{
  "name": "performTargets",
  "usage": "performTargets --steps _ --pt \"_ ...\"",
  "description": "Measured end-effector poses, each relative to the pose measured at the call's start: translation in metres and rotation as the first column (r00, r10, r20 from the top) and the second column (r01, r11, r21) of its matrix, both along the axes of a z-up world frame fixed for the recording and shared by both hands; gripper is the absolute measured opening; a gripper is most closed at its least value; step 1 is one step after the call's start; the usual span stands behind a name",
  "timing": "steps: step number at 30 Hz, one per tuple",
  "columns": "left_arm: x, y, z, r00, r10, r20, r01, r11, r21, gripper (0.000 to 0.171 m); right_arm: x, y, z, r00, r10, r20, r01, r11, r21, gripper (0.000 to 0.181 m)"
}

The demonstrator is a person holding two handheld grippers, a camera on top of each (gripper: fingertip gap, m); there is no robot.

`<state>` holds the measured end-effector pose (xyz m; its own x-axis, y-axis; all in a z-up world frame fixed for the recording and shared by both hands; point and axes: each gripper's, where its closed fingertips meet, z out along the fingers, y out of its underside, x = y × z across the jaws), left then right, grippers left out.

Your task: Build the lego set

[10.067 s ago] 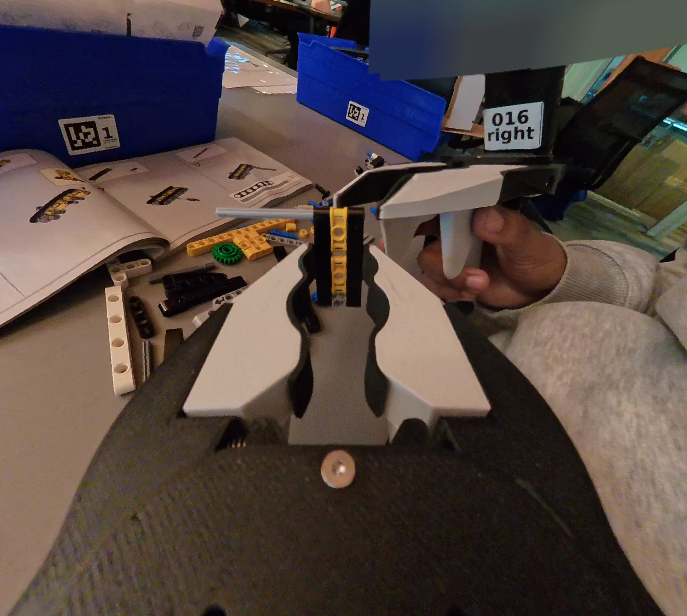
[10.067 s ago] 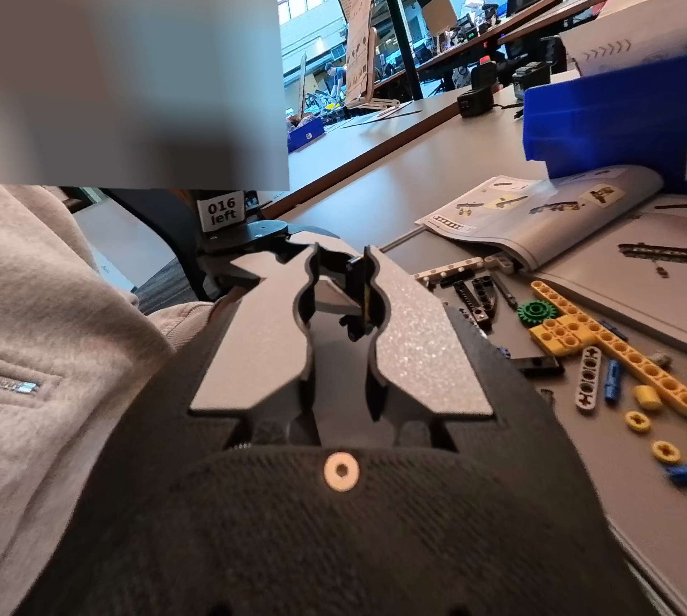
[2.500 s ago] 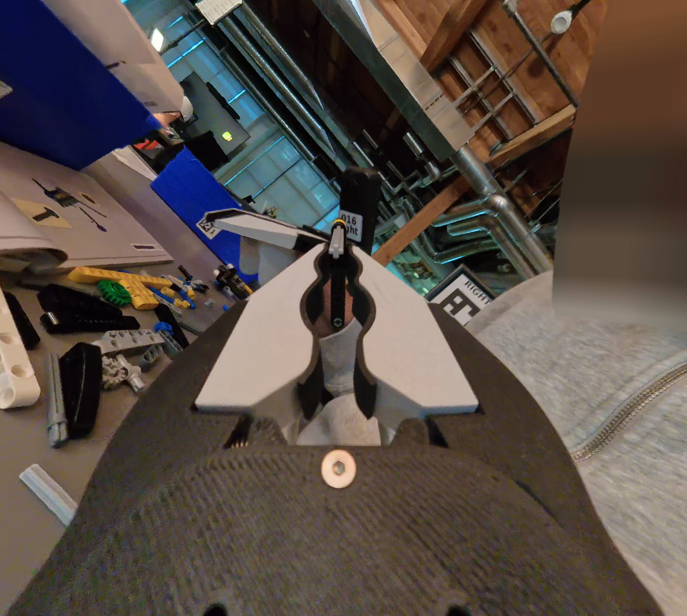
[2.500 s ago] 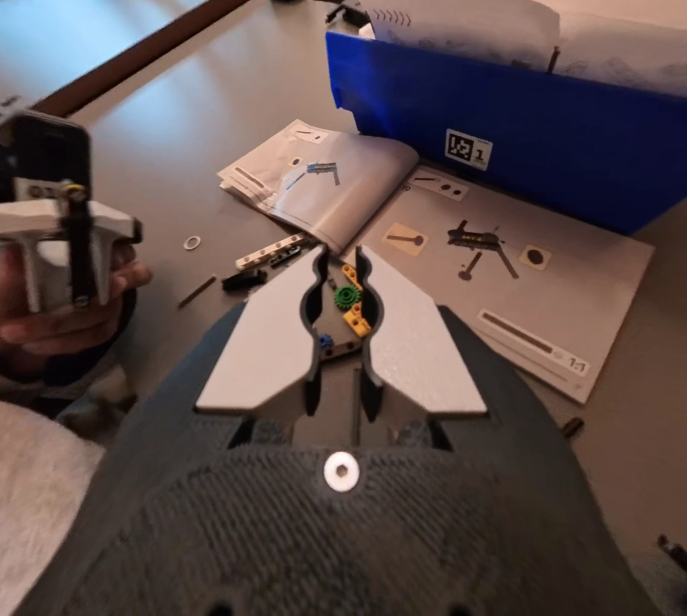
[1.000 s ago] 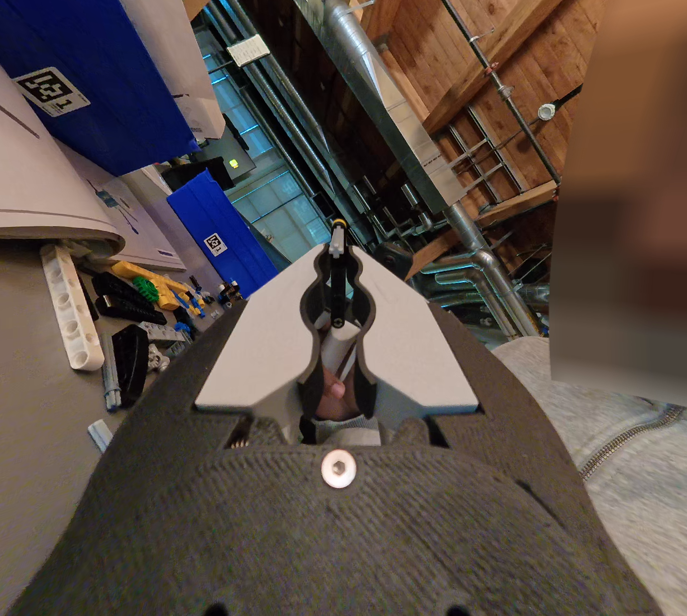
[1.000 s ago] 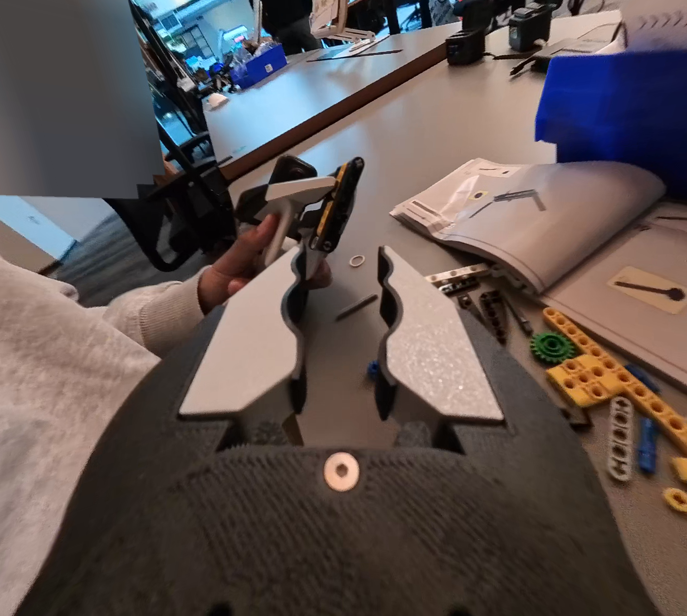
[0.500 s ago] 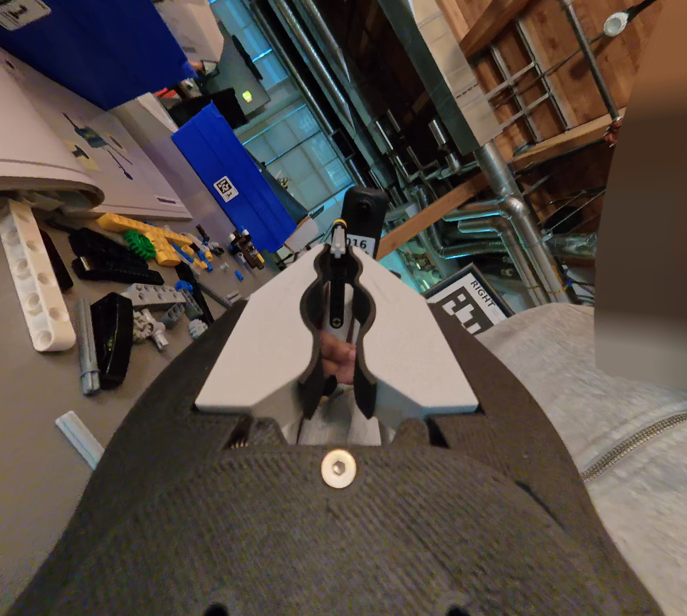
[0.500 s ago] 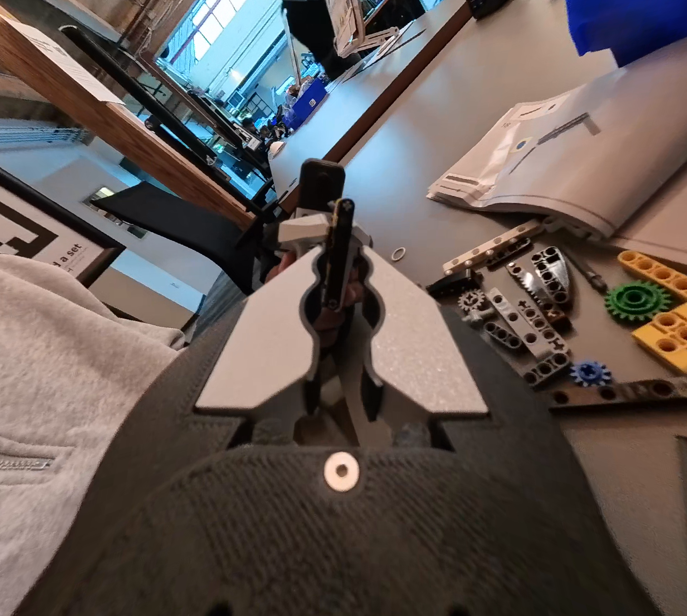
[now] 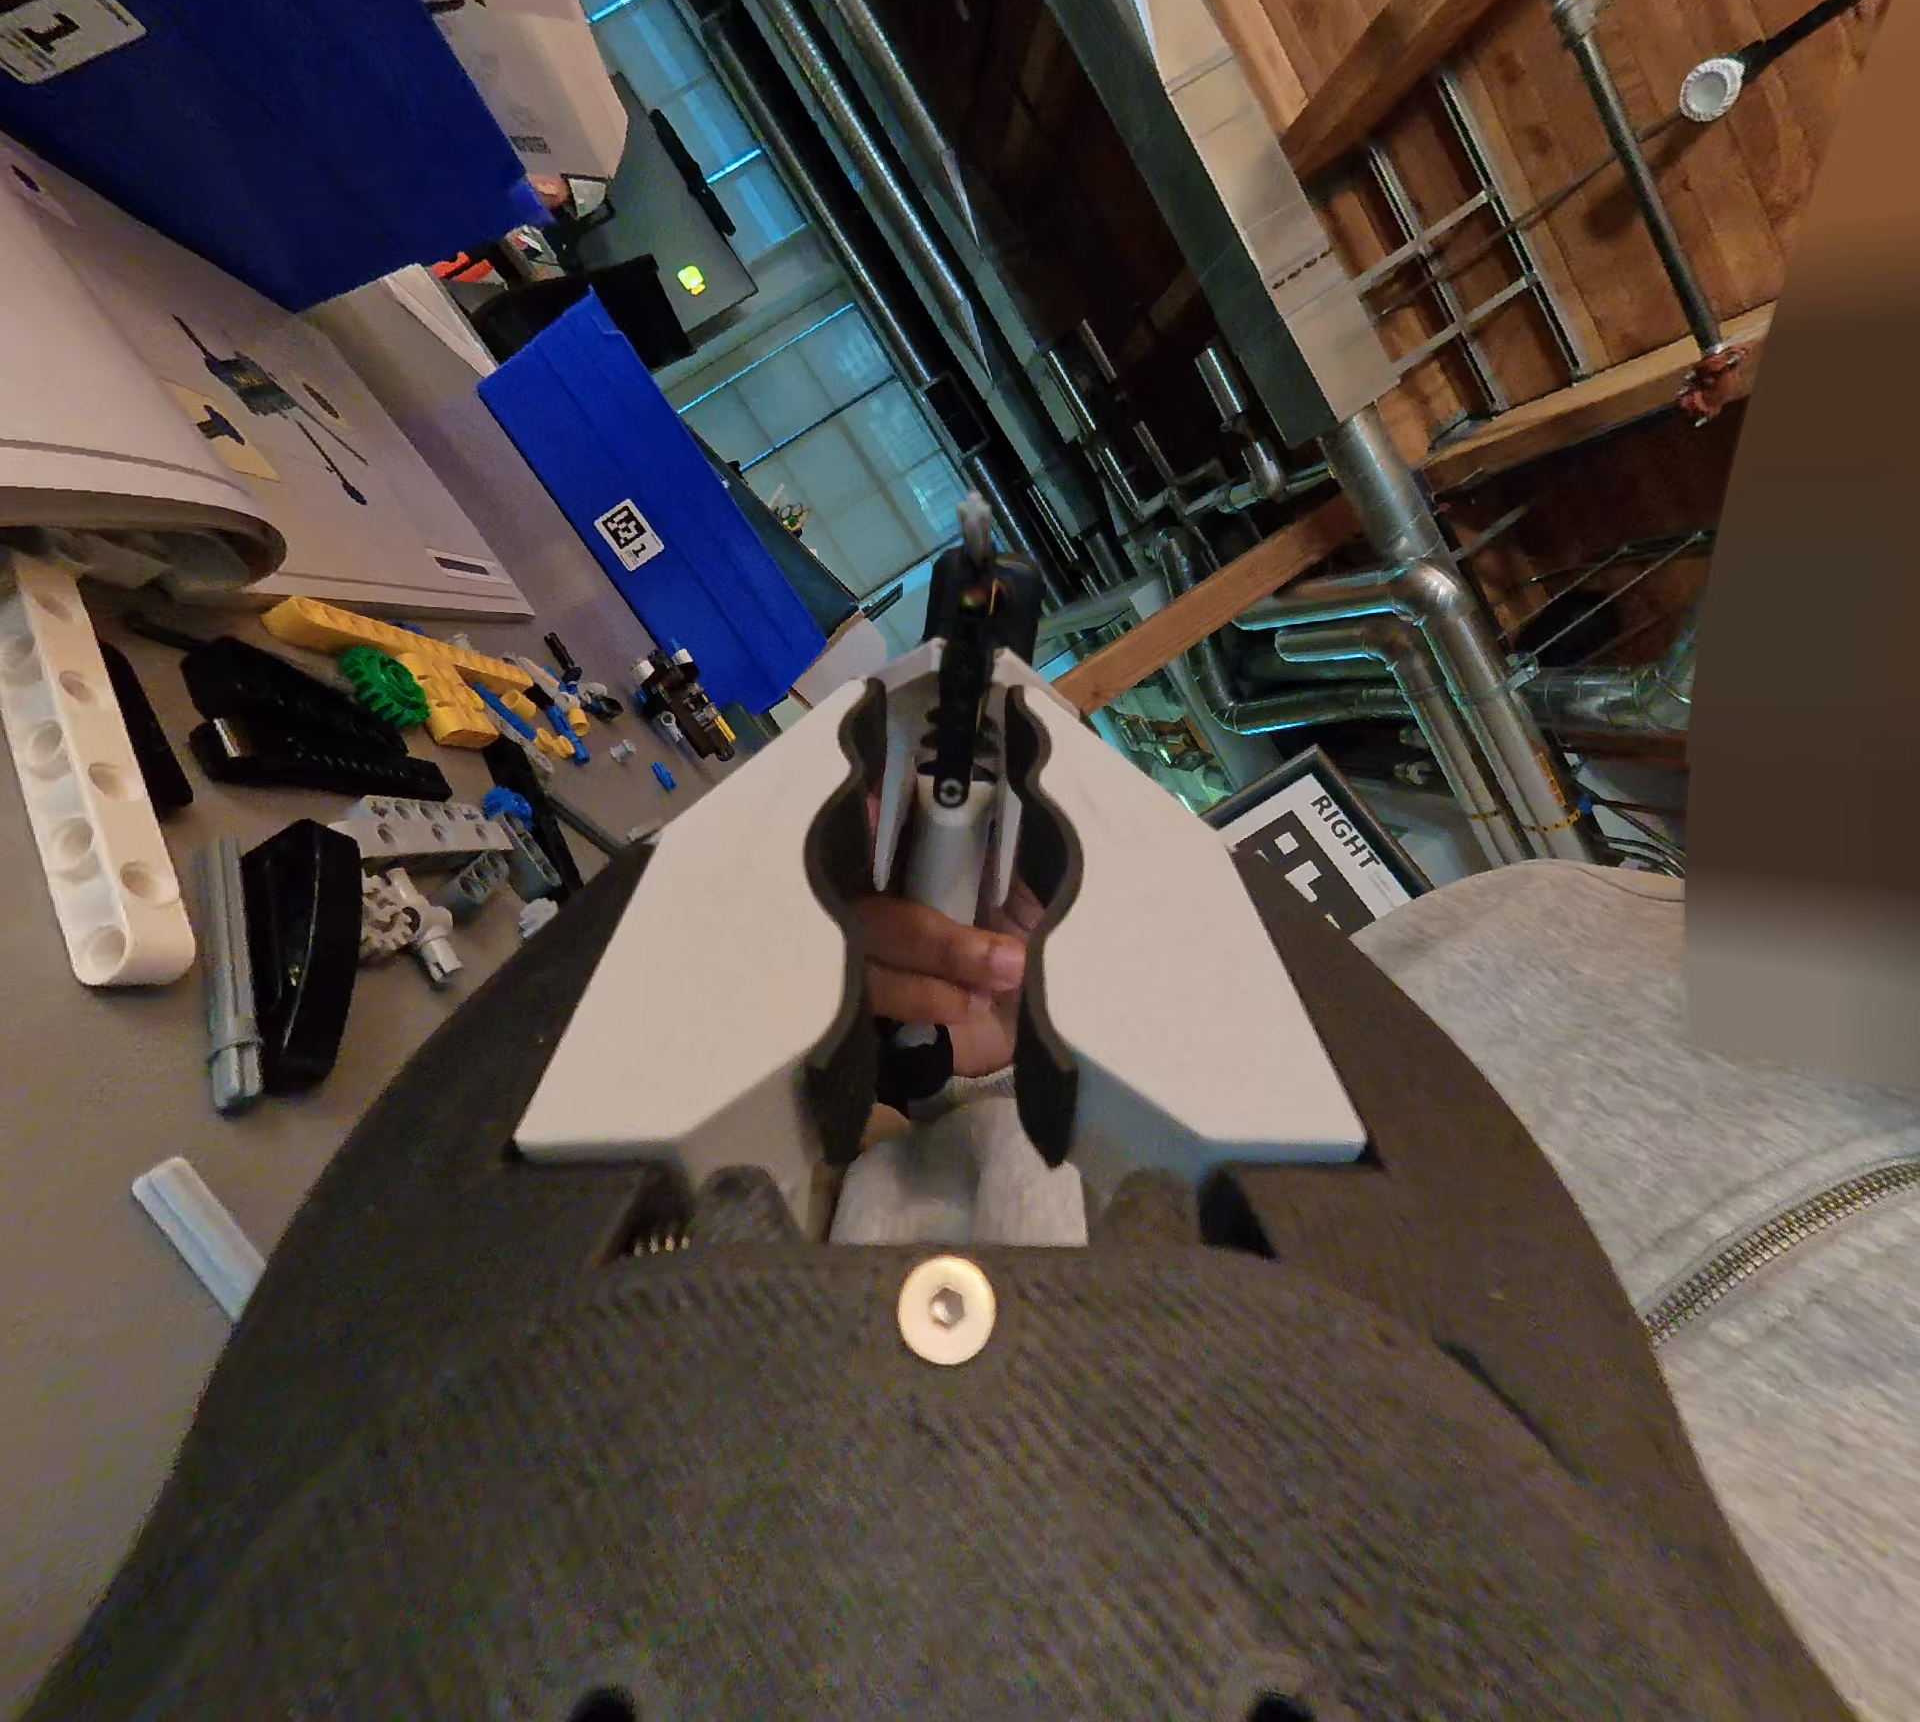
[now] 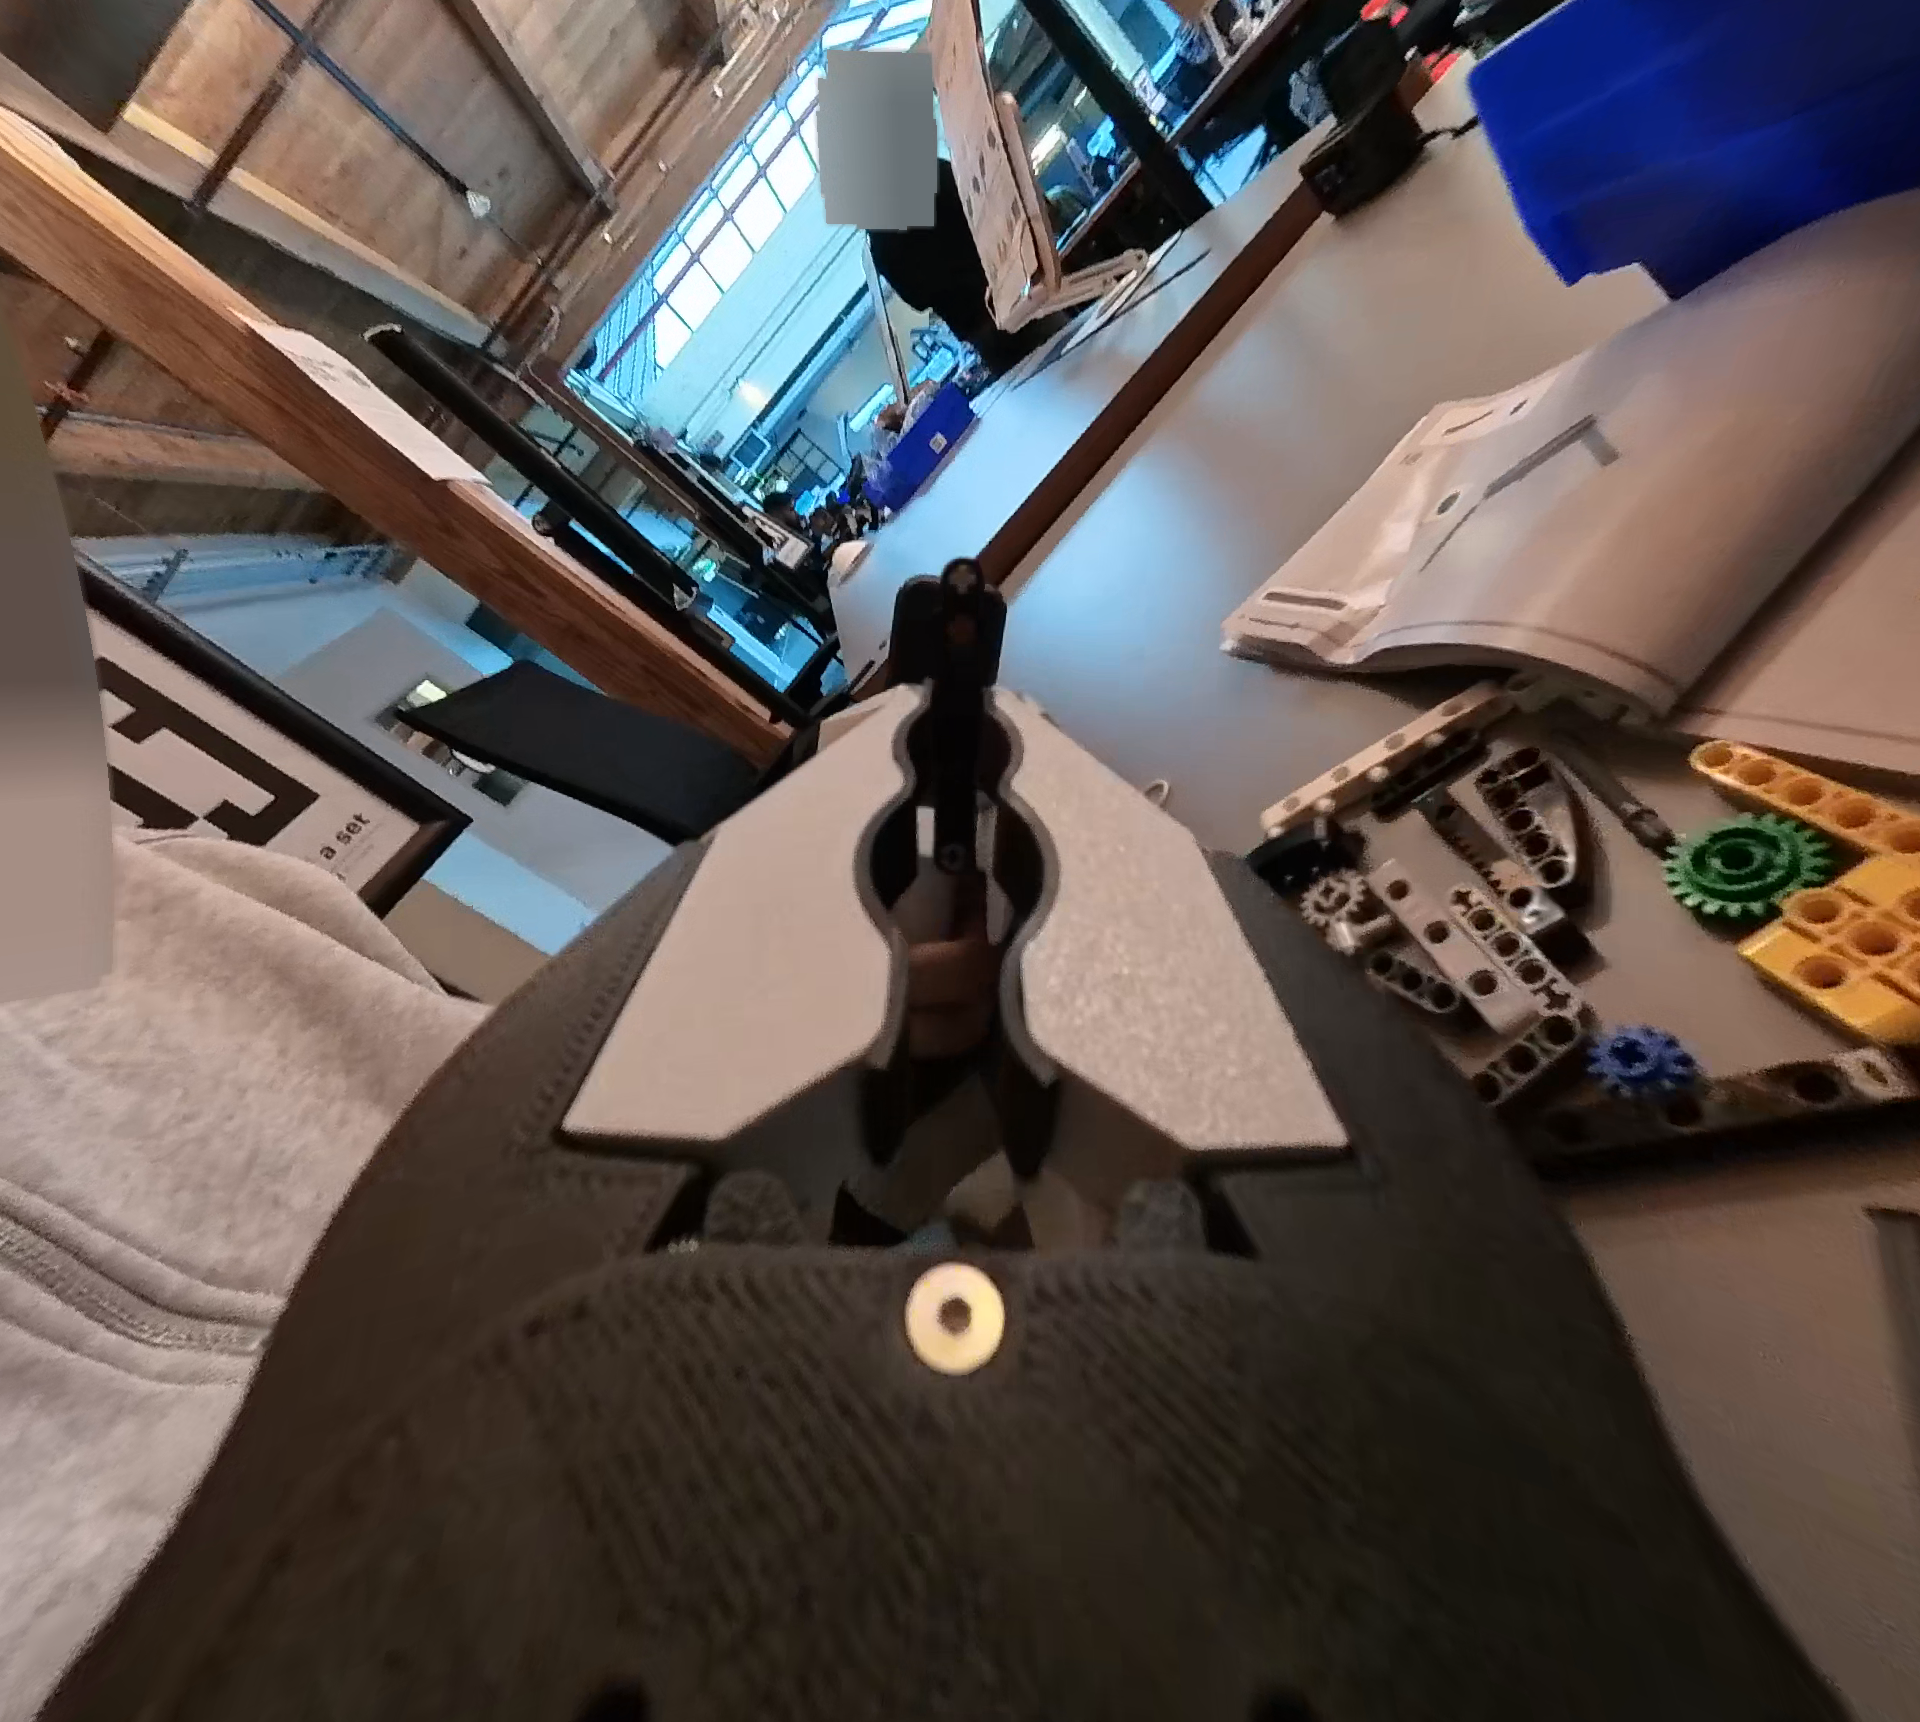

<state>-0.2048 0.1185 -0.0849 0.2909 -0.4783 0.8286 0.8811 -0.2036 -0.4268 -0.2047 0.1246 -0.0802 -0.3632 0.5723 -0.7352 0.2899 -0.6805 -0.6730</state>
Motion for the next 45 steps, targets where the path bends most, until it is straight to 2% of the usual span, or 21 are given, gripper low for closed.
performTargets --steps 7,22,36,39,45 --pt "0.003 0.0 0.0 1.0 -0.015 -0.002 0.015 1.0 0.002 0.02 0.001 0.01 0.002 0.999 -0.031 -0.011 0.03 0.997 -0.064 0.005" --pt "0.01 0.0 0.0 0.998 -0.062 0.007 0.062 0.998 0.008 0.019 -0.008 0.004 0.002 1.0 0.007 -0.008 -0.008 0.988 -0.156 0.005" --pt "0.01 -0.002 0.001 0.996 -0.079 0.029 0.078 0.997 0.02 0.006 -0.01 0.001 0.003 0.999 0.045 -0.014 -0.047 0.978 -0.202 0.006" --pt "0.009 -0.002 0.001 0.996 -0.079 0.034 0.079 0.997 0.022 0.005 -0.008 0.001 0.004 0.998 0.057 -0.021 -0.06 0.976 -0.211 0.016" --pt "0.007 -0.003 0.001 0.995 -0.083 0.054 0.081 0.996 0.027 0.005 -0.005 0.01 0.006 0.999 0.041 -0.027 -0.045 0.984 -0.171 0.017"
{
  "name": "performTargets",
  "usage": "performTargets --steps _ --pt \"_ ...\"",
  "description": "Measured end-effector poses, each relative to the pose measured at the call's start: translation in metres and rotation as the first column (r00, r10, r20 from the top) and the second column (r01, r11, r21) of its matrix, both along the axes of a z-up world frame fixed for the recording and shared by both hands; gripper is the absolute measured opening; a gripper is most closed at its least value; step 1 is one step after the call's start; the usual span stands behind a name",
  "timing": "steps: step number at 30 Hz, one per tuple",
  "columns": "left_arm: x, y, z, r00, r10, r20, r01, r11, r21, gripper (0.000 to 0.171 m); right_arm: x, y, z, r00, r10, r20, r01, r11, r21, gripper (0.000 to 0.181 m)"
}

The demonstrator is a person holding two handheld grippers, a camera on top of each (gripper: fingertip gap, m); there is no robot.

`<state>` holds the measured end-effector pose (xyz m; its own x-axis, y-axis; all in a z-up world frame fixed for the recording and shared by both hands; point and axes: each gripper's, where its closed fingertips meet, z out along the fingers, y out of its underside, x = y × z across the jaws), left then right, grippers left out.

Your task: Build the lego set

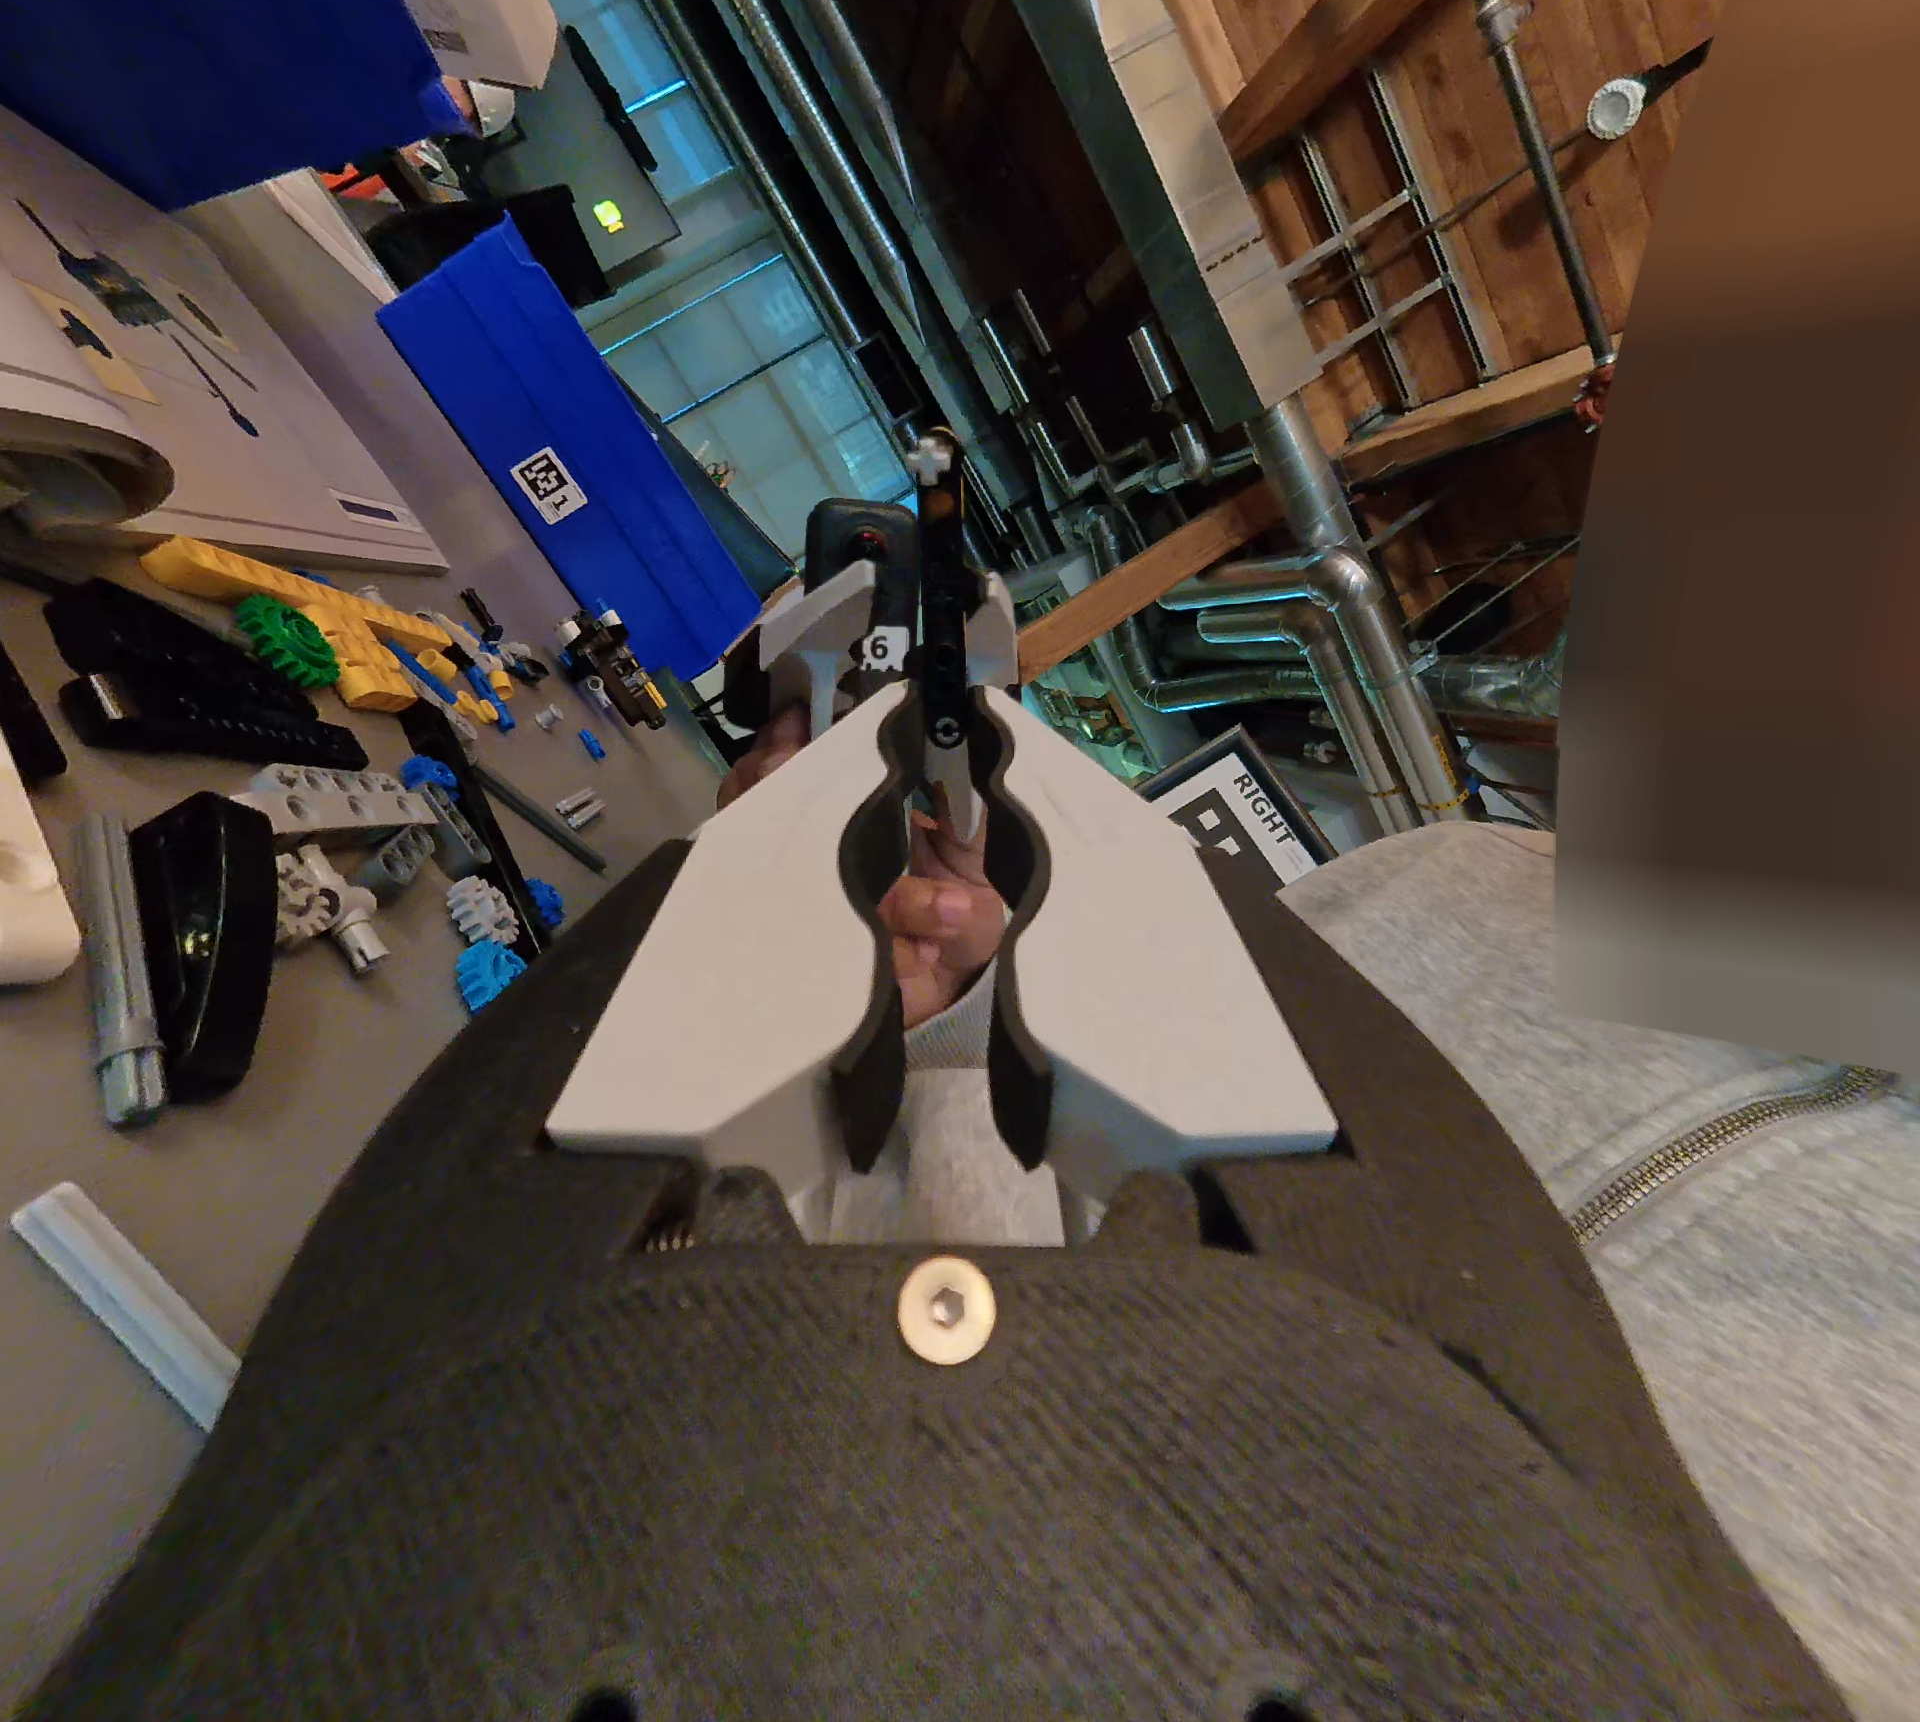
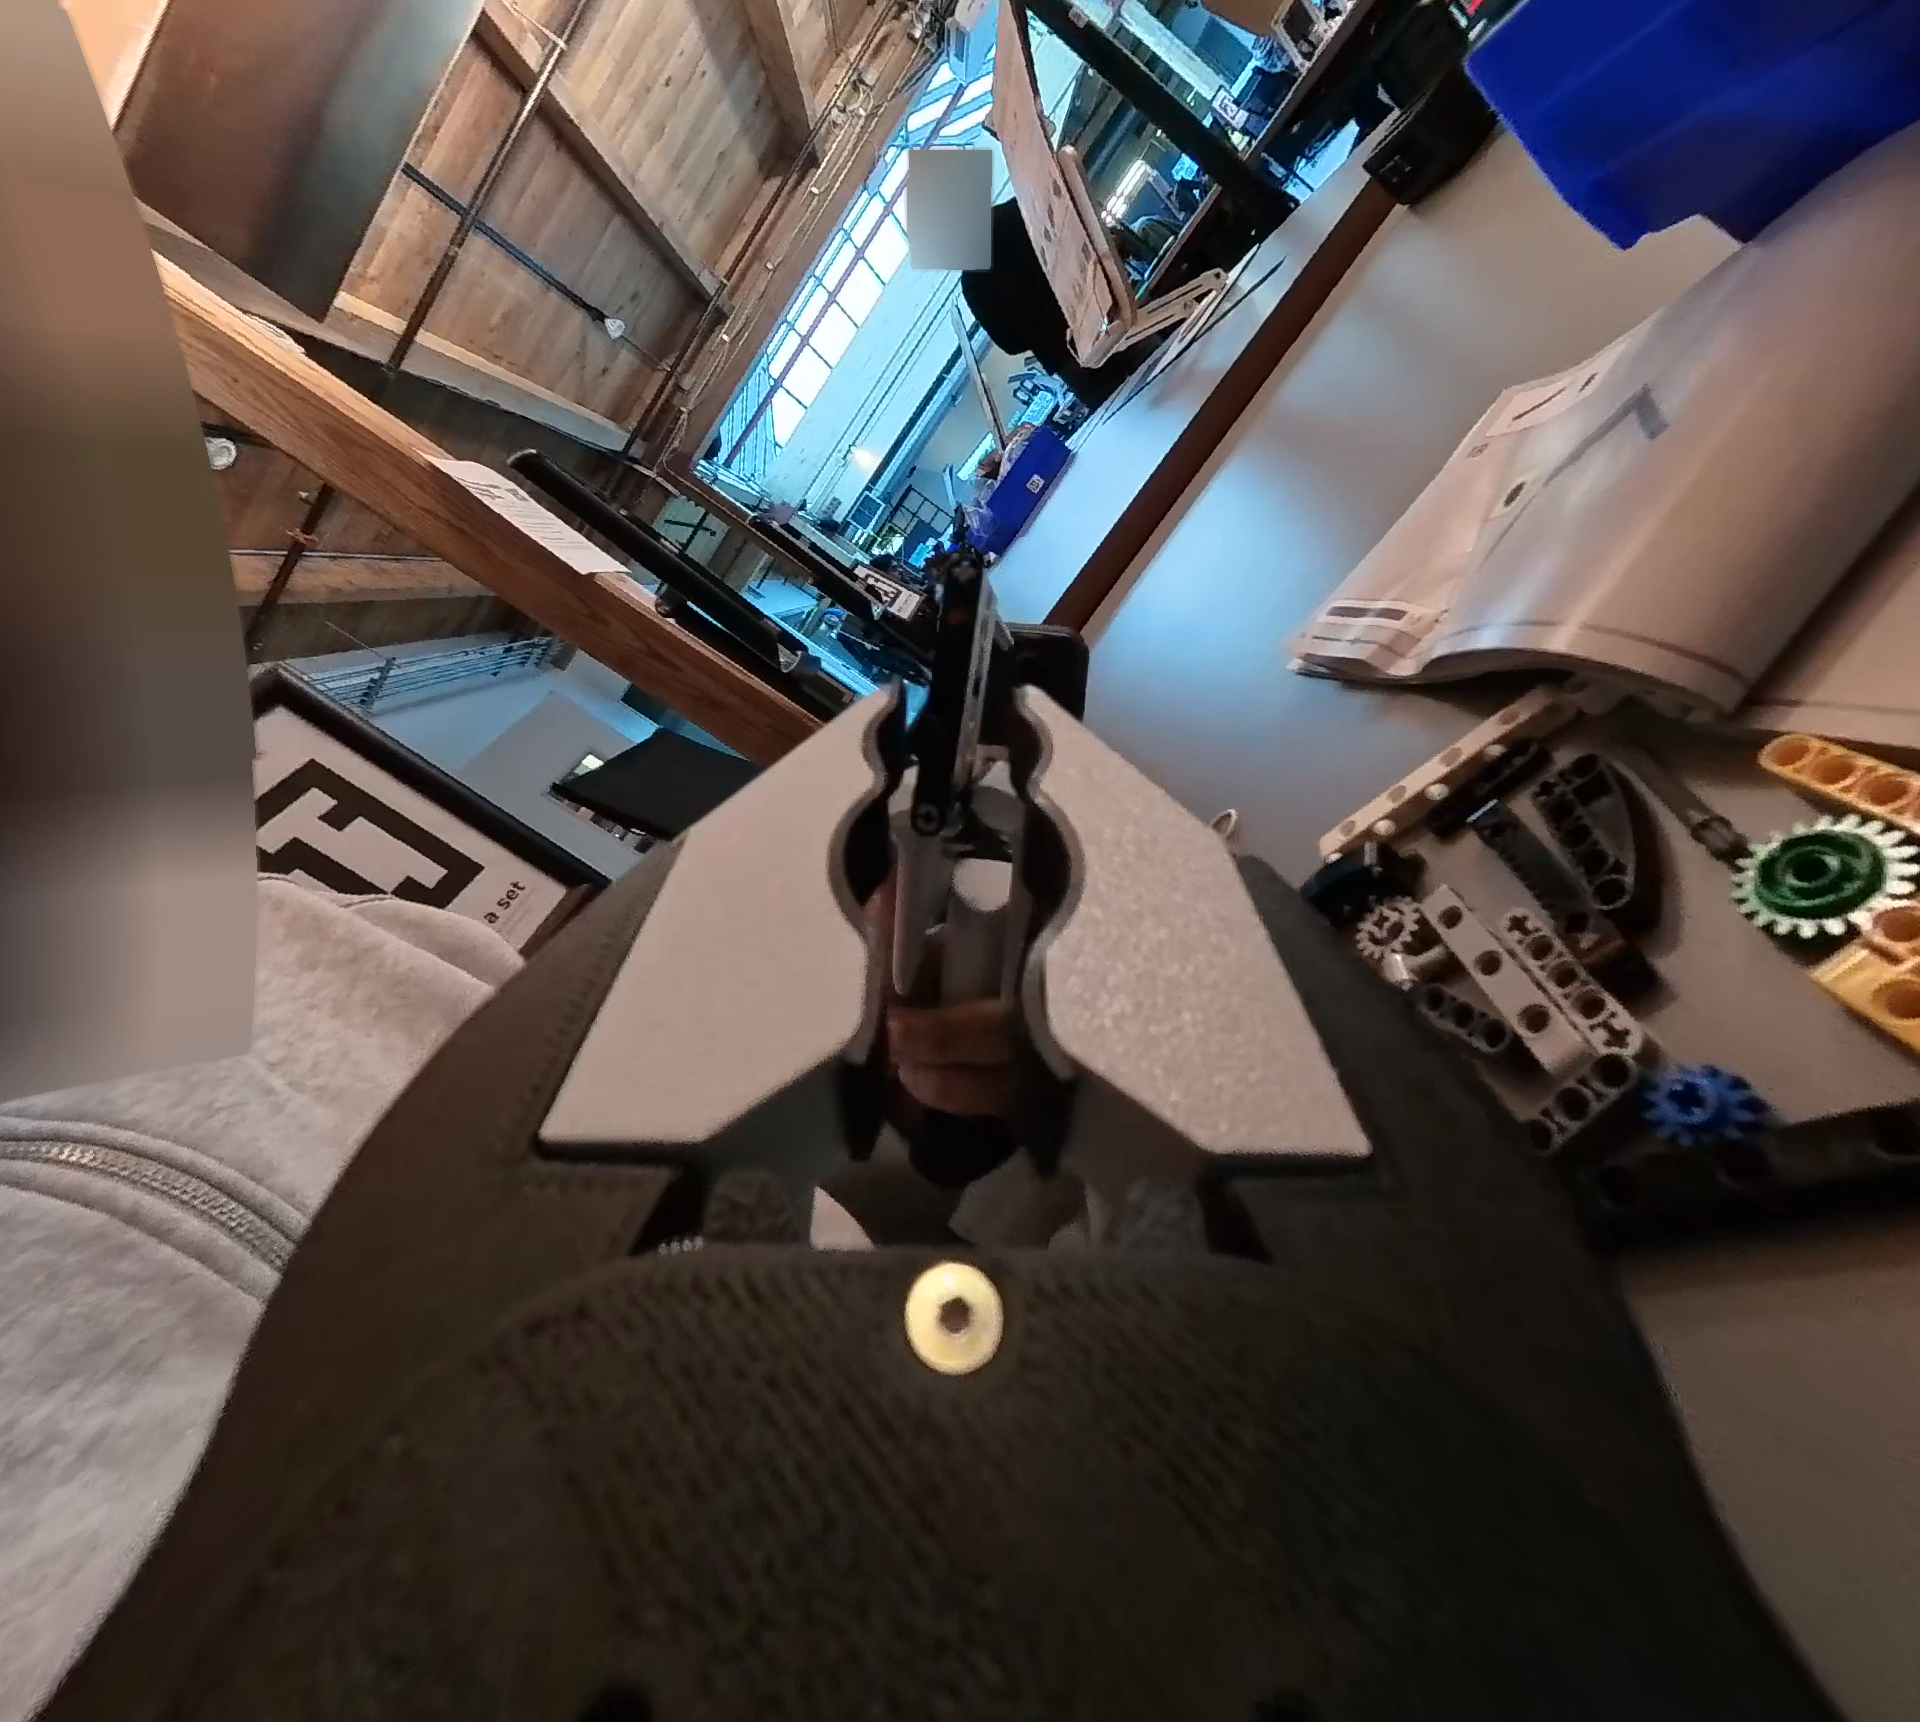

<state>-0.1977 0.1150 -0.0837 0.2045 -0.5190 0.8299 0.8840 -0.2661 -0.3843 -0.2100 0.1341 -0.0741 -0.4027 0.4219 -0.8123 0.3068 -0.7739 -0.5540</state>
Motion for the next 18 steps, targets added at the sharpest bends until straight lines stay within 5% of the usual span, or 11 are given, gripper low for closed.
performTargets --steps 4,7,11,14,18 --pt "-0.003 -0.001 0.0 1.0 -0.001 0.025 0.001 1.0 0.0 0.005 0.01 0.01 0.015 0.994 -0.024 -0.103 0.036 0.993 0.116 0.038" --pt "-0.001 -0.001 -0.001 0.999 -0.022 0.025 0.022 1.0 -0.01 0.005 0.021 0.007 0.019 0.971 -0.027 -0.236 0.125 0.902 0.412 0.063" --pt "0.011 -0.004 -0.006 0.99 -0.142 0.021 0.143 0.988 -0.054 0.005 0.027 -0.007 -0.005 0.974 0.061 -0.22 0.154 0.531 0.833 0.078" --pt "0.027 -0.007 -0.011 0.97 -0.245 -0.014 0.242 0.965 -0.099 0.005 0.028 -0.01 -0.019 0.978 0.099 -0.184 0.155 0.248 0.956 0.082" --pt "0.041 -0.007 -0.015 0.954 -0.29 -0.069 0.279 0.95 -0.138 0.005 0.031 -0.016 -0.03 0.978 0.167 -0.127 0.118 0.062 0.991 0.082"
